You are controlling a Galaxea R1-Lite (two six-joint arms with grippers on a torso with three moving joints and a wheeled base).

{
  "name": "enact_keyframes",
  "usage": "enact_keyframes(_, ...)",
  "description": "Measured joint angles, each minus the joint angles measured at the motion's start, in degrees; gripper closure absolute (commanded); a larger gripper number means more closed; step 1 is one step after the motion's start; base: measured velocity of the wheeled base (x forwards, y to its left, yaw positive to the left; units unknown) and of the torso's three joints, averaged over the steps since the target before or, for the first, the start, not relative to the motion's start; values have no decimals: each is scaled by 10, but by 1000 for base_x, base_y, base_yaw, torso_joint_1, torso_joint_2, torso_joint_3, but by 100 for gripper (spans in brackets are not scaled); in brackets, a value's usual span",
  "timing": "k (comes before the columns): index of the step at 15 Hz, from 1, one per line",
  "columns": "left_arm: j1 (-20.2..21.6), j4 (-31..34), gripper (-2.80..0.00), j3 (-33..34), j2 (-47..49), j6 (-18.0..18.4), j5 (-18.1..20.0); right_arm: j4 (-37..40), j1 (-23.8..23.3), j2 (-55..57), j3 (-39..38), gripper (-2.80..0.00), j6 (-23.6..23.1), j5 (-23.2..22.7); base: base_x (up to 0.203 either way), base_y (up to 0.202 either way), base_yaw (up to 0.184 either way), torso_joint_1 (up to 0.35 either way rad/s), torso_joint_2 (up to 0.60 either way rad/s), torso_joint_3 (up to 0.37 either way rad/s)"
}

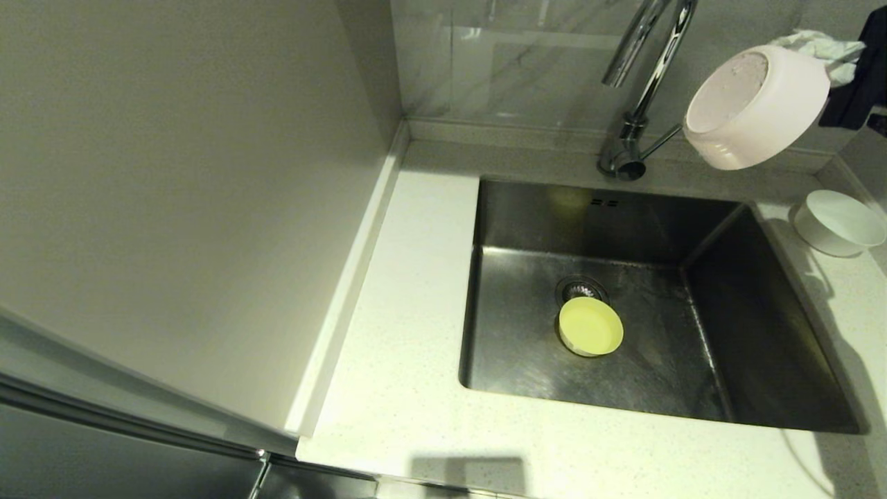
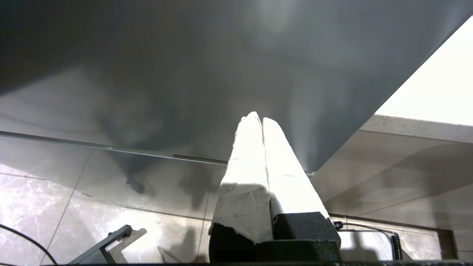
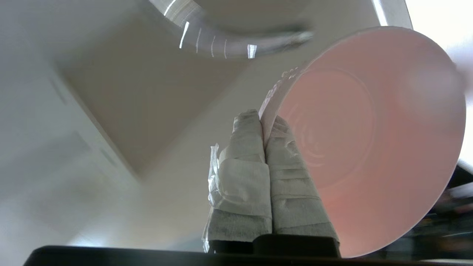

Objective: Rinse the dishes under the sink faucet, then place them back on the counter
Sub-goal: Put a bowl back to the table from the sink

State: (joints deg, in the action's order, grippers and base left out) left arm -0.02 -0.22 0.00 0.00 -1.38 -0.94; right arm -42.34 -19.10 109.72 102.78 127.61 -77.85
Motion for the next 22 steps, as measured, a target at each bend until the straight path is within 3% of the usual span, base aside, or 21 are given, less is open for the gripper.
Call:
enact_keyframes(3,0,0,0,0,0,0,0,-132,-23,-8,80,0,0,-7,0,0,0,0,0,0)
enact_keyframes(5,0,0,0,0,0,0,0,-127,-43,-17,107,0,15,-3,0,0,0,0,0,0)
enact_keyframes(8,0,0,0,0,0,0,0,44,-61,-17,106,0,104,27,0,0,0,0,0,0)
enact_keyframes(10,0,0,0,0,0,0,0,182,-73,-13,88,0,118,-9,0,0,0,0,0,0)
enact_keyframes(12,0,0,0,0,0,0,0,223,-94,-13,60,0,110,-64,0,0,0,0,0,0)
enact_keyframes(14,0,0,0,0,0,0,0,232,-98,-10,79,0,152,-50,0,0,0,0,0,0)
enact_keyframes(17,0,0,0,0,0,0,0,119,-65,-32,107,0,200,-12,0,0,0,0,0,0)
enact_keyframes(20,0,0,0,0,0,0,0,-86,-44,-40,83,0,208,-62,0,0,0,0,0,0)
enact_keyframes(22,0,0,0,0,0,0,0,-93,-61,-21,48,0,211,-81,0,0,0,0,0,0)
